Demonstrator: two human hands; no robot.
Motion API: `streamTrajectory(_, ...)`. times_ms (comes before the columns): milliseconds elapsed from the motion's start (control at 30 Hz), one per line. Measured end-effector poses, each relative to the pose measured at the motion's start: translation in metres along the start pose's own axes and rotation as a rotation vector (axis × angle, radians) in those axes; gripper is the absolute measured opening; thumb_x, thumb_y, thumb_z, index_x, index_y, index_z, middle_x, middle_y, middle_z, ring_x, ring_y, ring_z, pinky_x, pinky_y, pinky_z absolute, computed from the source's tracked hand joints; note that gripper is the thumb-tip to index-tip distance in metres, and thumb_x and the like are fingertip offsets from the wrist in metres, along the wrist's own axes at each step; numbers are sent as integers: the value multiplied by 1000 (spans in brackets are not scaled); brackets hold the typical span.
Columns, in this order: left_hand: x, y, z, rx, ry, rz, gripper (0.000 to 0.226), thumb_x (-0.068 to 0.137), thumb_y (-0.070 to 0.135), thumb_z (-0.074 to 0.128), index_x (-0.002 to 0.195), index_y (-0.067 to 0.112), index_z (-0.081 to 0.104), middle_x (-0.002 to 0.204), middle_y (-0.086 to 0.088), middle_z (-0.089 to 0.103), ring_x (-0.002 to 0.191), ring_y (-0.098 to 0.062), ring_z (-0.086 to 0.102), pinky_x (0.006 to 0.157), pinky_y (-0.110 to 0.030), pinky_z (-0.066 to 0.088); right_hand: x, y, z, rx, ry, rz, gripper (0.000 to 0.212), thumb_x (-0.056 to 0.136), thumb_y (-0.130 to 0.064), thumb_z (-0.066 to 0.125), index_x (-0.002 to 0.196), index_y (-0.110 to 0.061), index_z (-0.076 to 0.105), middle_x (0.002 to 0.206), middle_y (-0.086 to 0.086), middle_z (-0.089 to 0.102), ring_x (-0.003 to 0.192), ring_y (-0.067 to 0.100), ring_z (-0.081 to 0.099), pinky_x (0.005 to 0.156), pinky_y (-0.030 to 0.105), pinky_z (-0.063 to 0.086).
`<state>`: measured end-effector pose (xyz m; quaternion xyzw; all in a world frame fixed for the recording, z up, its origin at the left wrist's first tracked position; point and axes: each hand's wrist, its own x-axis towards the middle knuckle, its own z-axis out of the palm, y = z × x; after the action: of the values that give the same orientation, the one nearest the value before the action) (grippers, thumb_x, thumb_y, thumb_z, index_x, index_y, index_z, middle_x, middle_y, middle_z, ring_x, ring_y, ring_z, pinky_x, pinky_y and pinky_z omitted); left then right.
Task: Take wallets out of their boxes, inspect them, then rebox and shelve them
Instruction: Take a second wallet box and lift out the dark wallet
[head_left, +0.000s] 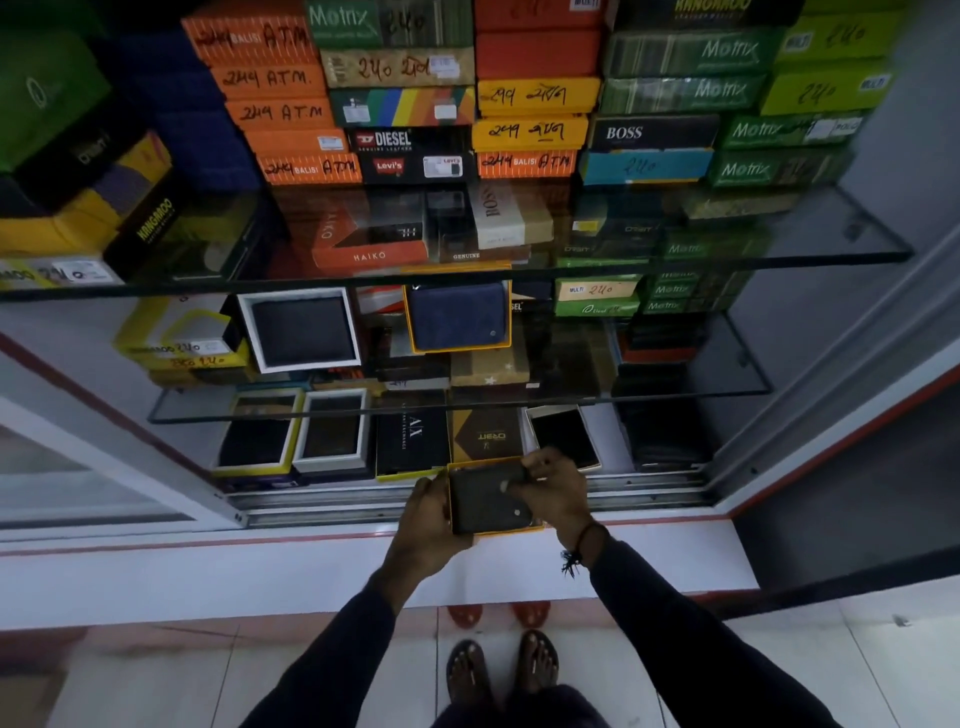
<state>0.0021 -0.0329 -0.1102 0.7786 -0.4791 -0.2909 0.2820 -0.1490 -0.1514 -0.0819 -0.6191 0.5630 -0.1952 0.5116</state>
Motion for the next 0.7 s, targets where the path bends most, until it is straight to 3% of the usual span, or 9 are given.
streamTrajectory(33, 1, -3, 0, -19, 0, 7, 82, 55, 24, 91, 129, 23, 54, 115, 5, 54, 103, -15, 58, 82, -27, 56, 3, 2, -1, 54, -5, -12, 33, 62, -15, 90, 81, -16, 64, 89, 5, 72, 92, 25, 71, 84, 44, 60)
streamTrajectory(133, 0, -3, -10, -151, -21, 34, 89, 58, 14, 95, 132, 34, 50, 117, 14, 46, 100, -5, 60, 77, -11, 53, 2, 1, -14, 276, -15, 51, 21, 71, -1, 83, 79, -10, 66, 95, 16, 72, 98, 34, 70, 88, 51, 59)
streamTrajectory(200, 2, -1, -20, -318, -61, 28, 82, 57, 8, 95, 123, 37, 56, 121, 11, 51, 108, -15, 63, 78, -13, 56, 0, -1, -28, 408, -48, 102, 16, 75, 1, 79, 84, -5, 68, 104, 23, 72, 102, 40, 69, 88, 54, 58)
streamTrajectory(400, 2, 19, -56, -514, -191, 31, 88, 58, 22, 96, 136, 33, 57, 124, 2, 66, 105, -23, 65, 81, -27, 59, -11, -9, -58, 535, -281, 155, 41, 84, -10, 73, 114, 14, 59, 126, 31, 63, 113, 42, 65, 91, 48, 59)
streamTrajectory(500, -3, 22, -68, -715, -209, 50, 78, 61, 20, 93, 132, 27, 62, 118, -16, 71, 109, -34, 66, 92, -37, 58, -19, -19, -64, 575, -410, 165, 46, 90, -27, 67, 124, 4, 61, 128, 24, 65, 118, 36, 64, 101, 45, 53)
streamTrajectory(567, -8, 23, -68, -920, -272, 36, 77, 63, 22, 90, 134, 18, 61, 126, -20, 69, 117, -36, 64, 99, -44, 53, -27, -25, -61, 672, -502, 205, 47, 95, -39, 57, 128, -6, 61, 129, 18, 66, 121, 34, 63, 103, 44, 51)
streamTrajectory(633, -13, 28, -65, -1078, -360, 2, 85, 61, 34, 93, 135, 10, 60, 126, -19, 68, 108, -34, 64, 91, -42, 52, -32, -28, -54, 802, -597, 232, 48, 98, -36, 53, 135, -7, 56, 137, 21, 59, 126, 35, 59, 102, 45, 52)
streamTrajectory(700, -18, 35, -63, -1168, -389, -12, 80, 57, 43, 94, 125, 9, 69, 103, -12, 74, 84, -20, 62, 72, -29, 51, -36, -33, -43, 855, -659, 221, 45, 99, -24, 50, 139, -4, 51, 142, 24, 54, 127, 37, 57, 100, 45, 54)
